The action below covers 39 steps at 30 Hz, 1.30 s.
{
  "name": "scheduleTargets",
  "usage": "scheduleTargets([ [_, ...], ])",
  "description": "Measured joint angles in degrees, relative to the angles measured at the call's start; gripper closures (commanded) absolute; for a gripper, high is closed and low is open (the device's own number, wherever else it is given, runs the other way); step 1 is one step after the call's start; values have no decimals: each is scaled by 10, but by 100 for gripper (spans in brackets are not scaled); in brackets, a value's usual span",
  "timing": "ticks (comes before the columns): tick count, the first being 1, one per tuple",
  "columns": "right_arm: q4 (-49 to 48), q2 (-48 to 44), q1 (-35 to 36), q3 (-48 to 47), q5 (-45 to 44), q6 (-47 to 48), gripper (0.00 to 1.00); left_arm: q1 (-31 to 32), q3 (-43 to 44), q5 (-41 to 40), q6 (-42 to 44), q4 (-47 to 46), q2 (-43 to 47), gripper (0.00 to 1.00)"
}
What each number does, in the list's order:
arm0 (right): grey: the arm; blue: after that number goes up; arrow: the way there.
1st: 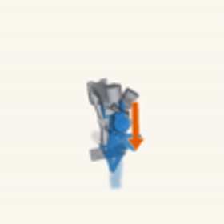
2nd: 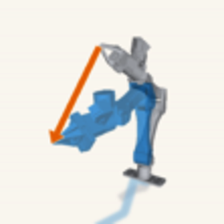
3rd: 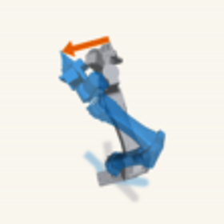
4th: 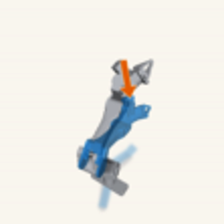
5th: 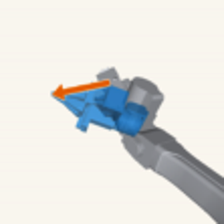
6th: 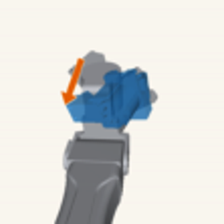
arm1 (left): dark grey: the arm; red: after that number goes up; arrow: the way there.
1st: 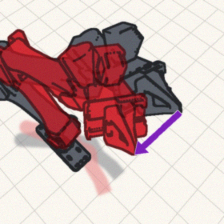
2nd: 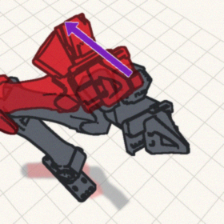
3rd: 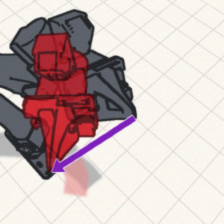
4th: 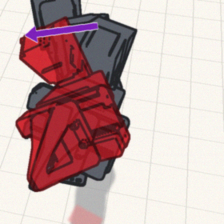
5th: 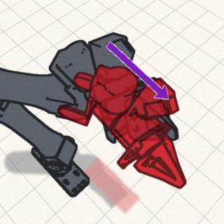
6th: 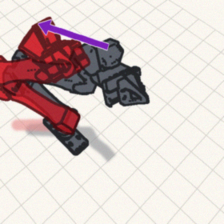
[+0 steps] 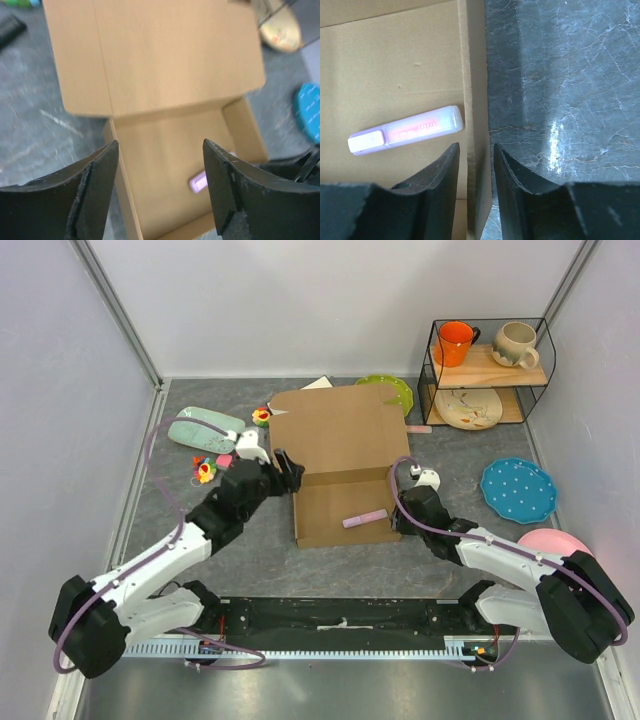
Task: Fold the paper box
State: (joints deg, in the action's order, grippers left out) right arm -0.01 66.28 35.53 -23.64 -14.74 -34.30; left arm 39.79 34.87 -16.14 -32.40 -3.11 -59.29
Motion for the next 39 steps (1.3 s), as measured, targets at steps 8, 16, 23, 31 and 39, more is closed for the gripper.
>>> scheduleTargets([
  [8,1,0,0,0,12,0,69,-201,181,161,28,82,-94,23],
  [16,0,-9,0,11,23,0,48,-243,235,261,49,169,-220,25],
  [23,26,-15,1,5,9,2,34,-247,254,279,54,195,-263,25],
  [31,24,71,-33,-82,7,21,51,-249,255,278,54,192,-219,25],
  [39,-2,123,-46,-114,14,42,87,-277,254,285,61,193,-209,25],
])
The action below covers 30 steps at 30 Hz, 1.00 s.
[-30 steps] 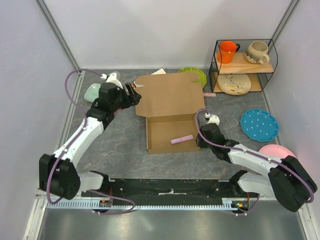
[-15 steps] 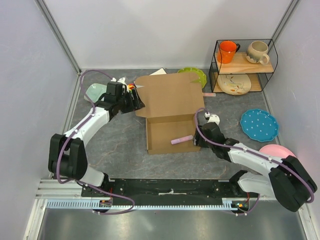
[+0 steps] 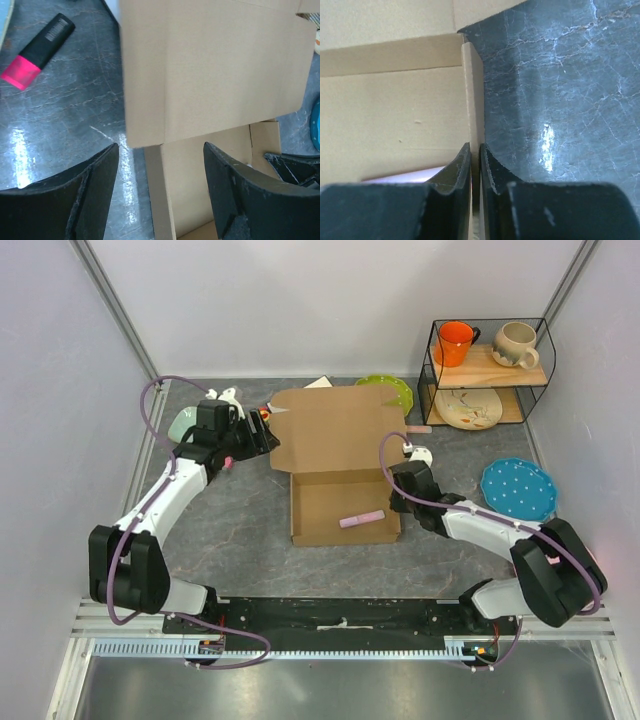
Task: Fold the paper box
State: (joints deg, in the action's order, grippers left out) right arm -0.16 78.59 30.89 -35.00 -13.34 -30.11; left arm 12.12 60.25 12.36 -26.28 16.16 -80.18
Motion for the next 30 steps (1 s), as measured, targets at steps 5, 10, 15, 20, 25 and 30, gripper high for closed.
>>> scheduleTargets([
  [5,-2,-24,1,24,5,4,95,-25,-5,22,9,0,0,25],
  [10,10,-75,14,60,11,4,100,-33,-6,48,23,0,0,25],
  [15,42,-123,28,82,17,5,100,-33,-7,74,35,2,0,25],
  [20,66,-148,32,90,30,7,100,-33,-16,103,48,0,-6,27],
  [25,73,-161,37,95,39,8,100,-33,-16,118,61,6,-36,27],
  [30,77,-172,43,101,47,9,100,-33,-16,120,72,15,-58,30],
])
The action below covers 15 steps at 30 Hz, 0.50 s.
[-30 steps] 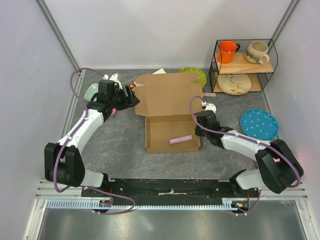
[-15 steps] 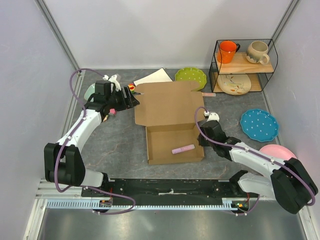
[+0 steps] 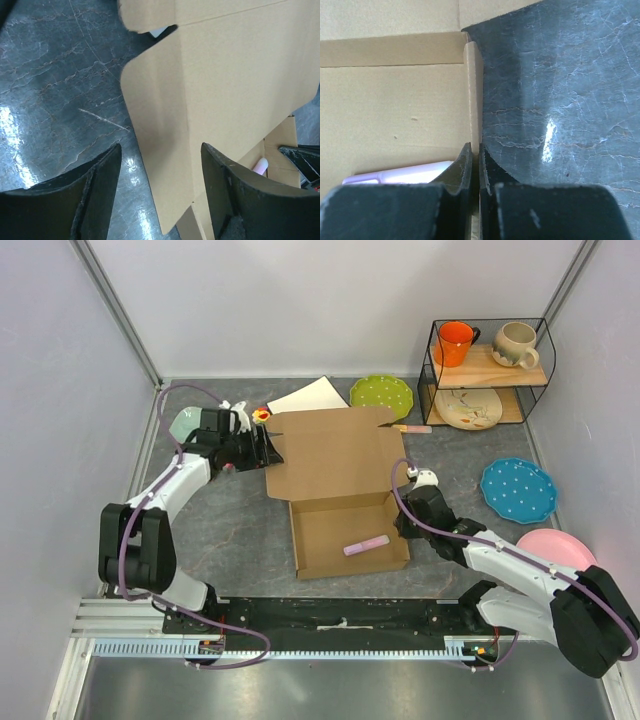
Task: Fold the paper box
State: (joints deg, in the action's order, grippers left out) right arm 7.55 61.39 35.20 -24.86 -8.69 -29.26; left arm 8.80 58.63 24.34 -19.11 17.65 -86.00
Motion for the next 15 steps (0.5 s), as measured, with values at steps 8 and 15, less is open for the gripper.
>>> scheduleTargets([
  [8,0,0,6,0,1,2,100,0,5,16,2,0,-41,68],
  [15,-3,4,17,0,-8,0,100,2,-3,32,3,-37,-37,98],
])
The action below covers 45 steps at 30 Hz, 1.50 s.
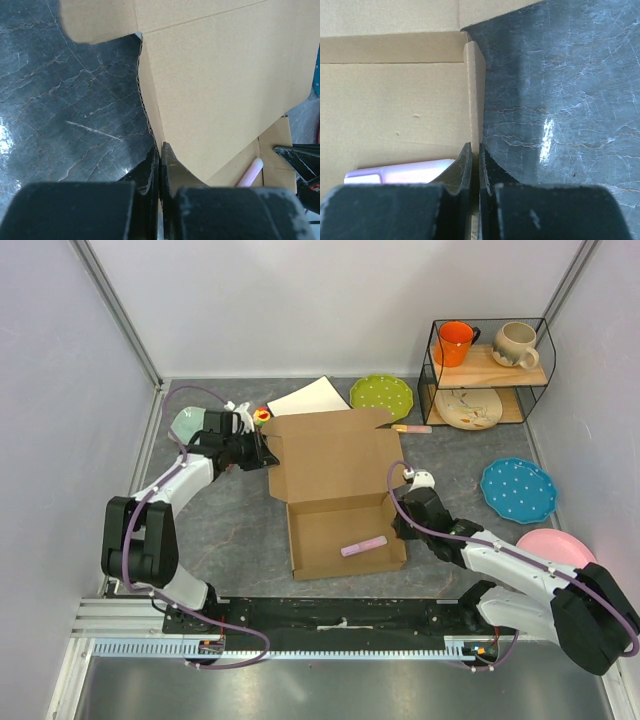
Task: Fold the paper box
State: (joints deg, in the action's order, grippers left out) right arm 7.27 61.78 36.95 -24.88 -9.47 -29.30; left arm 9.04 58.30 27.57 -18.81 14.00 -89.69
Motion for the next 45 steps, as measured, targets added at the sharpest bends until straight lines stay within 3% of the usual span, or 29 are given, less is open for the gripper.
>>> scheduleTargets([
  [2,-2,2,6,0,-10,-5,95,0,-16,2,0,-22,12,98],
  [3,-2,3,9,0,-15,-7,87,0,-26,2,0,-30,20,98],
  [4,-2,4,12,0,-20,-9,71,0,-35,2,0,-38,28,98],
  [7,1,4,15,0,-27,-21,52,1,-58,2,0,-67,45,98],
  [10,22,4,16,-1,-37,-29,44,2,-82,2,0,-95,67,98],
  [18,48,23,18,-49,-59,-28,42,12,-142,-6,0,-165,125,98],
  [20,49,32,19,-63,-59,-24,37,15,-155,-10,0,-179,138,98],
  [21,49,33,20,-68,-58,-23,33,18,-163,-15,0,-187,145,98],
  [23,58,28,22,-81,-55,-17,14,23,-178,-24,0,-200,162,98],
  [25,78,19,22,-102,-48,-8,2,31,-195,-38,1,-216,179,98],
  [32,169,-27,22,-247,-35,47,2,80,-269,-113,24,-289,261,98],
  [37,208,-48,21,-322,-91,84,2,110,-331,-166,47,-370,307,98],
  [40,213,-46,12,-328,-135,103,2,122,-374,-191,65,-425,338,98],
  [45,209,-49,-37,-309,-101,138,2,135,-425,-216,106,-493,383,98],
])
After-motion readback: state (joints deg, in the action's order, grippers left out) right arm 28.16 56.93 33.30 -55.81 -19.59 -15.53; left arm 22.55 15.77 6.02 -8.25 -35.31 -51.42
